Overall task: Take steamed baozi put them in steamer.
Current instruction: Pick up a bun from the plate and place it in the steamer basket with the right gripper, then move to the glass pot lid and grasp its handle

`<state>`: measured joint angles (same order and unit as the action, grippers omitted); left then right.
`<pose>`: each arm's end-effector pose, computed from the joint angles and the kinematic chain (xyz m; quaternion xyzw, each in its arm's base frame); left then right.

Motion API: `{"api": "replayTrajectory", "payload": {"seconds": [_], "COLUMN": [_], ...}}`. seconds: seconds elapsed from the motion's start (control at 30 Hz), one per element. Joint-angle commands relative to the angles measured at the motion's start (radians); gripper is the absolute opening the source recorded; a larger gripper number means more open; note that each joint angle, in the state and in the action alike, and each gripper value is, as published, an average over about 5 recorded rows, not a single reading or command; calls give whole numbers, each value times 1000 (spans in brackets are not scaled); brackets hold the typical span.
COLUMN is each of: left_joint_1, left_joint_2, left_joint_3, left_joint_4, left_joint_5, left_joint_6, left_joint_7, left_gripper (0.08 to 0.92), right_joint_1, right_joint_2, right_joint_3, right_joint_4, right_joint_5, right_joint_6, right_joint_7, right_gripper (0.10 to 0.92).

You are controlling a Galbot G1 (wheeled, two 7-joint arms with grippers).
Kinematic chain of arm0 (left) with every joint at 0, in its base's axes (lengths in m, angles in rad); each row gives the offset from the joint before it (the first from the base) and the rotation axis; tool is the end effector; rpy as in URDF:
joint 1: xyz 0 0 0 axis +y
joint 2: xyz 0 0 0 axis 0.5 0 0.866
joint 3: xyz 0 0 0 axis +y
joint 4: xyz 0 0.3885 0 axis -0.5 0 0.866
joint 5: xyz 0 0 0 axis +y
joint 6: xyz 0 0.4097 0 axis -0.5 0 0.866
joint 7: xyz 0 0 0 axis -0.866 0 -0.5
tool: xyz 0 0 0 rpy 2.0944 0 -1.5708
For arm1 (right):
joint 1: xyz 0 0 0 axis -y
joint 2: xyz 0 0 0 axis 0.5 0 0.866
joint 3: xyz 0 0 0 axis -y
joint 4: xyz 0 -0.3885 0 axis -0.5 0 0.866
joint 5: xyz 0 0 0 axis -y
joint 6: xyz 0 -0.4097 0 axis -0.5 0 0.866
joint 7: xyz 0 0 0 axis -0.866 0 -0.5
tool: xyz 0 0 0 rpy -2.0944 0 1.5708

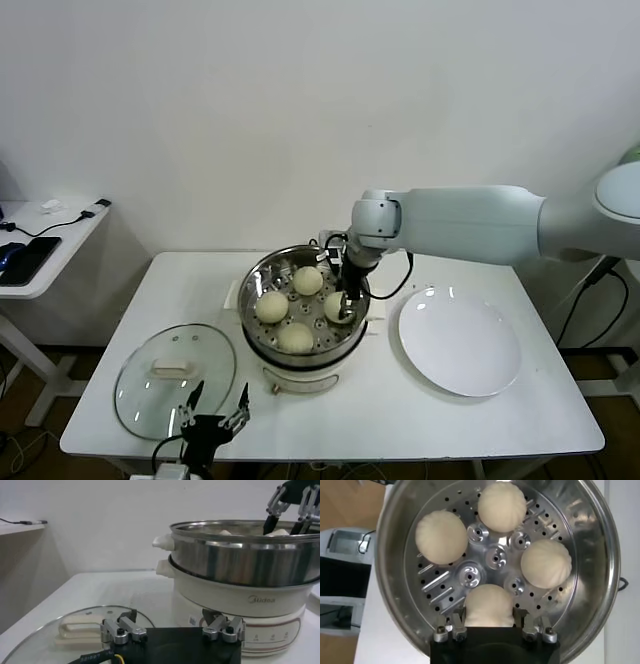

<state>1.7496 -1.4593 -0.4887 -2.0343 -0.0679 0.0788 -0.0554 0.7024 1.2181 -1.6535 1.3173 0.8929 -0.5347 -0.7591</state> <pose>0.1468 0.0101 -0.3935 -0.0136 -0.9870 -0.0093 0.1602 0.6046 0.1362 -0.1204 0.5374 -0.5483 0.4981 0.4031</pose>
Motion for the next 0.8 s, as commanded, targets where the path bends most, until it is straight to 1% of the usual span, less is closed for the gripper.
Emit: {"api": "replayTrajectory", "payload": {"seconds": [0.03, 0.2, 0.27, 0.37, 0.47, 0.53, 0.63, 0.7, 0.8], "left_joint_1": [1, 3, 5, 8, 9, 7, -8, -18, -28], "left_joint_2": [0, -1, 0, 2, 7, 10, 15, 19, 29], "left_joint_3": [0, 0, 0, -1, -3, -8, -21, -29, -34], "left_joint_4": [-2, -5, -6, -11, -17, -21, -21, -20, -21], "left_joint_5": [0, -1, -4, -18, -48, -69, -87, -93, -95], "left_joint_6": [0, 0, 0, -3, -30, -52, -66, -68, -67], "left_joint_7": [-2, -5, -8, -18, -32, -42, -49, -52, -44], "left_gripper": [823, 823, 823, 823, 823, 823, 823, 823, 823], "right_joint_1": [-53, -33, -10, 15, -12, -56, -141, -199, -308], "right_joint_2": [10, -11, -35, -90, -163, -212, -279, -332, -432], "right_joint_3": [26, 59, 81, 140, 268, 381, 551, 643, 795], "right_joint_4": [-28, -24, -20, -14, -13, -16, -9, 11, 73], "right_joint_5": [-20, -4, 19, 64, 93, 99, 82, 61, 32], "right_joint_6": [38, 91, 112, 130, 111, 103, 132, 151, 151], "right_joint_7": [1, -43, -69, -66, 42, 153, 347, 461, 577], "right_gripper": [667, 789, 813, 821, 822, 823, 823, 823, 822]}}
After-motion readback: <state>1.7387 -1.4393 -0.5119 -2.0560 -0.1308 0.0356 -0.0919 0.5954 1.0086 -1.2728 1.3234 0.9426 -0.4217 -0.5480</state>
